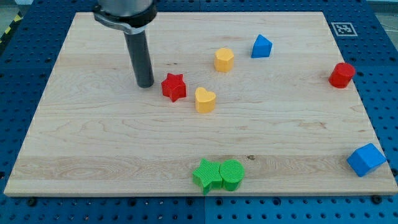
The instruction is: Move red star top left to yellow heart
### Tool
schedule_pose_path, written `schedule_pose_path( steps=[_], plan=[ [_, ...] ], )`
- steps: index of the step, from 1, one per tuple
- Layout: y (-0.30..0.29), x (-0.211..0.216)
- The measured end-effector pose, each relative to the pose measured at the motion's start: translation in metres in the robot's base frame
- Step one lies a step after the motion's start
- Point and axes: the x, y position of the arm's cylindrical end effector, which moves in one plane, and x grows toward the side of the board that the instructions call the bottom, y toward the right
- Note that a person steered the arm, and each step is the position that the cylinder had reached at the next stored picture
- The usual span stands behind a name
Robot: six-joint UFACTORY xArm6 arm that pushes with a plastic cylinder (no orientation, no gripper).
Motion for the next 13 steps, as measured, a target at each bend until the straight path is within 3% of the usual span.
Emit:
schedule_pose_path(
  steps=[3,7,10,13],
  plan=[
    [-0.003,0.002],
    [0.056,0.002],
    [0.036,0.002],
    [0.029,0.058]
  ],
)
